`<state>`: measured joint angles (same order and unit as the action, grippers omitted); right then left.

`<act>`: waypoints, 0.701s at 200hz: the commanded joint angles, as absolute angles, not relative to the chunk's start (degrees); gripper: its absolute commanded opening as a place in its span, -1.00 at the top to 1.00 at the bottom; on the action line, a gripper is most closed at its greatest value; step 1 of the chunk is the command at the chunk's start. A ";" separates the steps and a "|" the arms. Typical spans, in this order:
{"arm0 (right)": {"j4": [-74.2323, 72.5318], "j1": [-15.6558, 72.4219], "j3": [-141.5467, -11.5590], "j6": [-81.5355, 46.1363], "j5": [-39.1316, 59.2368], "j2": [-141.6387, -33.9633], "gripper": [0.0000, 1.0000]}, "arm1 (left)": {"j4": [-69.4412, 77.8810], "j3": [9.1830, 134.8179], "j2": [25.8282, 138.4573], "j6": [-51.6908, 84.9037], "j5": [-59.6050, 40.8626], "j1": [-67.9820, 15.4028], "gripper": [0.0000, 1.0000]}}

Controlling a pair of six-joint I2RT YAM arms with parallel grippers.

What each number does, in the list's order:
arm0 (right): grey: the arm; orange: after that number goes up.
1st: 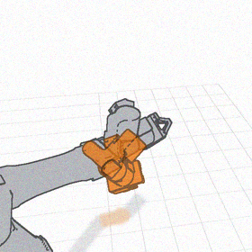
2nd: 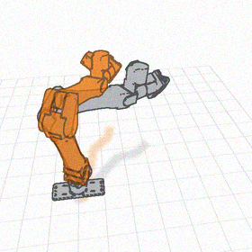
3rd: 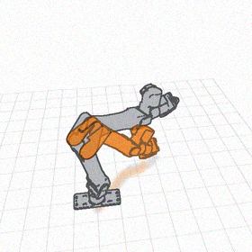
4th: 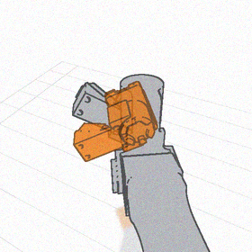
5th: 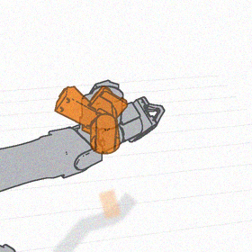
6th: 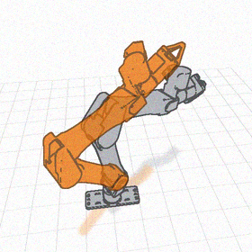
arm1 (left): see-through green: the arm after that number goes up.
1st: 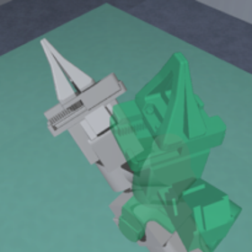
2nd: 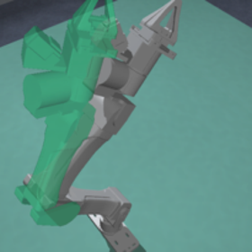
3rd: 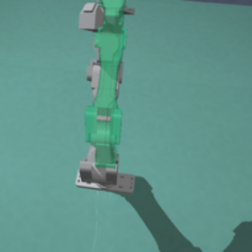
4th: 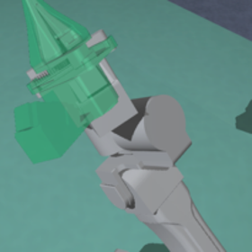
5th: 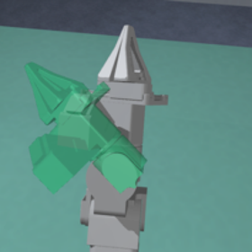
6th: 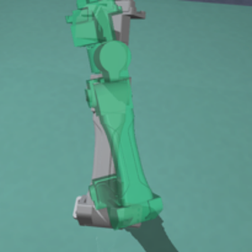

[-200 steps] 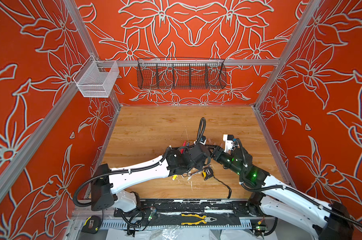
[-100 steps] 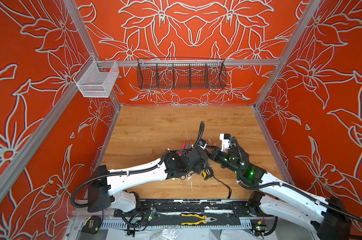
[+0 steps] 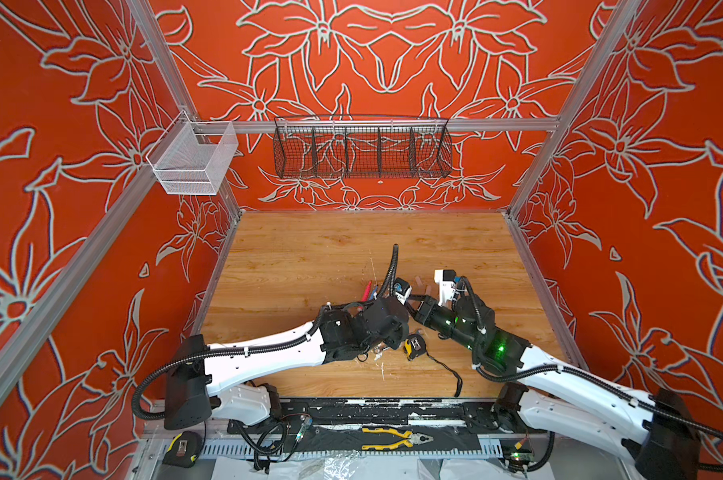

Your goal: Insert the pens into the pen caps

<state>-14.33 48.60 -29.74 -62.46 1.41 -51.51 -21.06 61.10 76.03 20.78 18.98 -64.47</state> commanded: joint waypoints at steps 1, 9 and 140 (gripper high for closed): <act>-16.06 49.31 -30.51 -63.81 -0.77 -50.50 0.96 | -17.86 60.35 74.06 19.94 18.81 -64.42 0.14; -16.32 49.48 -30.20 -63.90 -1.00 -50.39 0.96 | -17.59 60.06 73.99 19.92 18.82 -64.34 0.14; -16.37 50.36 -29.46 -63.38 -2.56 -49.71 0.28 | -16.60 57.53 73.70 19.62 17.58 -63.21 1.00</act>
